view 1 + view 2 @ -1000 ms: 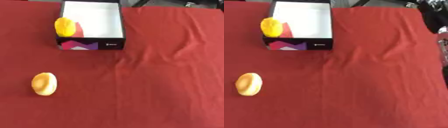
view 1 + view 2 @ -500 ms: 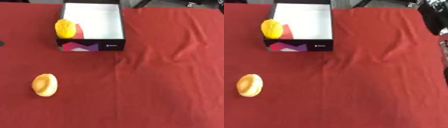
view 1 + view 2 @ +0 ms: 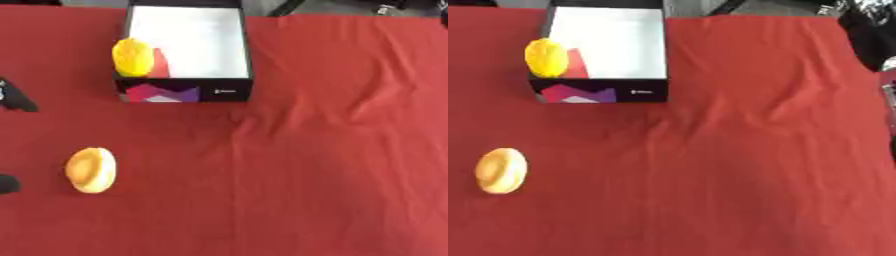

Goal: Pick up objects on the table and place them in the box.

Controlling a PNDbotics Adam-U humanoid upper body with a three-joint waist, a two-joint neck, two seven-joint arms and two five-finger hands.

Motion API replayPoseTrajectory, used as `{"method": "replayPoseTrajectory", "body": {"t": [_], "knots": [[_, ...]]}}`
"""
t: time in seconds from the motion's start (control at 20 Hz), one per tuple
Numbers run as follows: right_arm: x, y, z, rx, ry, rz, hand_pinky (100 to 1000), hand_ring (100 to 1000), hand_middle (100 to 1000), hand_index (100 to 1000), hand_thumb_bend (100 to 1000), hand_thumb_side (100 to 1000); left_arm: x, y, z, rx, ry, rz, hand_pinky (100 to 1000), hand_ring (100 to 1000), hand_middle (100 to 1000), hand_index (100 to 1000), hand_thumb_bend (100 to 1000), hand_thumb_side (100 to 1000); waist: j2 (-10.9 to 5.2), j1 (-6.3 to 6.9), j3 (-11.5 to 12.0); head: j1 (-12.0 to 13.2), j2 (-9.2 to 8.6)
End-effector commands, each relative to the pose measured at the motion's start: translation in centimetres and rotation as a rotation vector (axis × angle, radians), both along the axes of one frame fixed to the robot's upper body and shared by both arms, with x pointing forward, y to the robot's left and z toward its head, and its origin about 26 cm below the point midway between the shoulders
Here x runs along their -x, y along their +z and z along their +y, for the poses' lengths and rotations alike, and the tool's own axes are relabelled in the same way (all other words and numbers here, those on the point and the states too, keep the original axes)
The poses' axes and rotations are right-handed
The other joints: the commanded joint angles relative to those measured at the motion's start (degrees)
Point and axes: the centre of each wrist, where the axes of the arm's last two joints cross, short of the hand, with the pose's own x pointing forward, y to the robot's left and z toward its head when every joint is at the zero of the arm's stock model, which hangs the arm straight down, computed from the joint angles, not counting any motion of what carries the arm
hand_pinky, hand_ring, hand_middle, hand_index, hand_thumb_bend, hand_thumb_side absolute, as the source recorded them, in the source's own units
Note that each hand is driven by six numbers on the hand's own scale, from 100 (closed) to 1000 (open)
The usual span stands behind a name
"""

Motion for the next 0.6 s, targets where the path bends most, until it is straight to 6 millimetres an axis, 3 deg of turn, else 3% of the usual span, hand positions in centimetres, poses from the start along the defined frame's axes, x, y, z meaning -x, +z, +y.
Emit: {"method": "replayPoseTrajectory", "body": {"t": [0.05, 0.6], "knots": [[0.1, 0.8, -0.1, 0.028, -0.004, -0.017, 1000, 840, 715, 852, 100, 343, 0.2, 0.6, -0.8, 0.006, -0.025, -0.022, 872, 788, 759, 867, 533, 509, -1.34, 0.89, -0.1, 0.1, -0.55], [0.0, 0.4, 0.0, 0.025, -0.005, -0.001, 1000, 836, 708, 851, 100, 364, -0.6, -1.1, -4.2, 0.052, -0.008, 0.02, 864, 775, 750, 853, 525, 497, -1.28, 0.71, 0.0, -0.1, -0.06]]}}
